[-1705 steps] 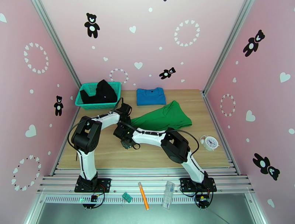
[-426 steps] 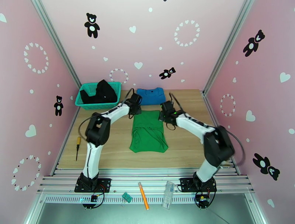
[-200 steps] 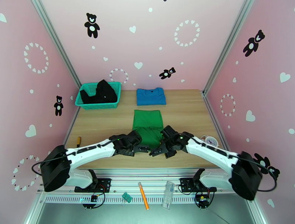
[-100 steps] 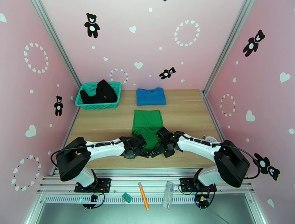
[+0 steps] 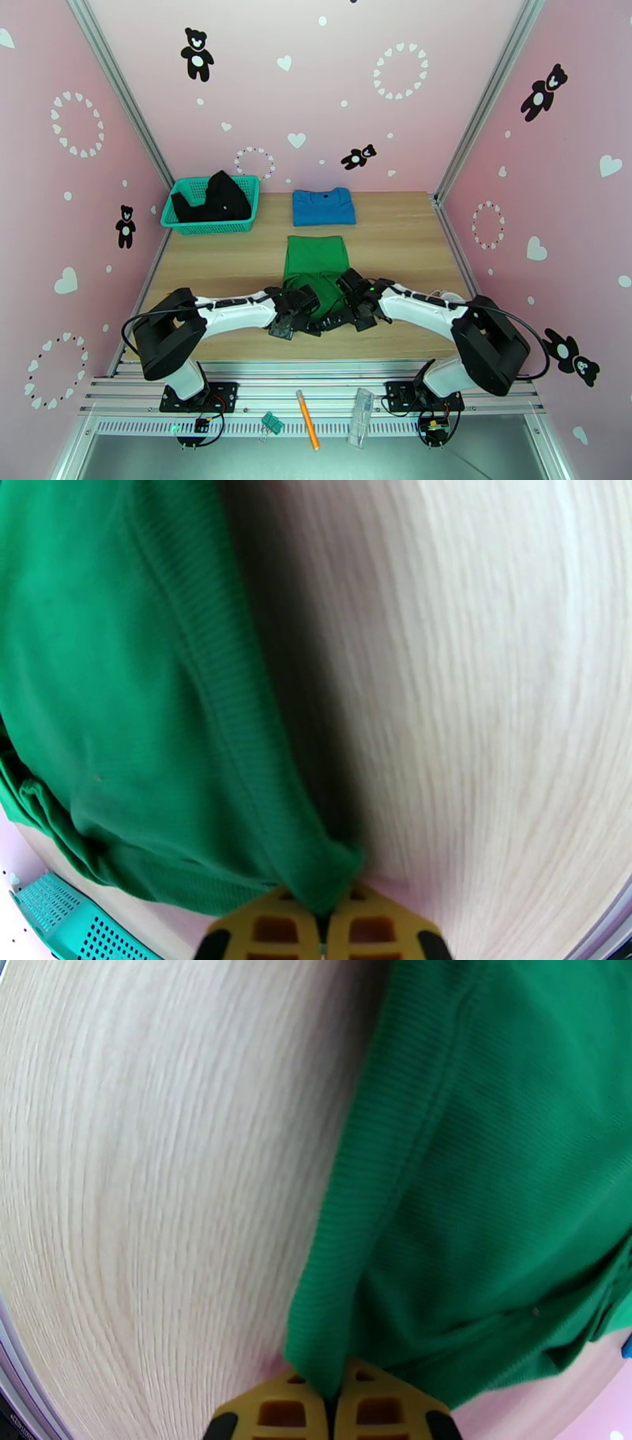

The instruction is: Fold and stack the mixed laundry pile

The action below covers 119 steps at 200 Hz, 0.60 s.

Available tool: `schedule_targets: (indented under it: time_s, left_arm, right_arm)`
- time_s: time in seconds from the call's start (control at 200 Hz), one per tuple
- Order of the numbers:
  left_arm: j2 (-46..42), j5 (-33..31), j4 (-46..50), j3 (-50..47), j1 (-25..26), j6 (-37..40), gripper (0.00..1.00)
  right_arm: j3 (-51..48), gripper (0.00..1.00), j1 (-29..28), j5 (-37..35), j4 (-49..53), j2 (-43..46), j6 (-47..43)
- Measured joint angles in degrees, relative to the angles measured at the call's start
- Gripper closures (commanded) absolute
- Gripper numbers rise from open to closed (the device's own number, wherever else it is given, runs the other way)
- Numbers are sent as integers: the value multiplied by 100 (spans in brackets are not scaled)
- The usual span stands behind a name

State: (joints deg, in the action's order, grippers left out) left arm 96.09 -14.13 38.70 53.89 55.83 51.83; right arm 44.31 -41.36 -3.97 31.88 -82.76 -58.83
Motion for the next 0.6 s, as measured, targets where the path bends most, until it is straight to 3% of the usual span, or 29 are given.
schedule_targets:
  time_s: [0.18,0.31,0.596]
  left_arm:
    - [-481,39,7,350,-363,-48,100]
    - [-782,155,-7,938,-769,-46,100]
    - [-90,492,175,2326,-1847,-39,100]
  right_arm:
    - [570,100,356,254,-24,741,256]
    - [1058,100,608,302,-251,793,573]
    - [2291,100,1003,210,-1152,-400,1429]
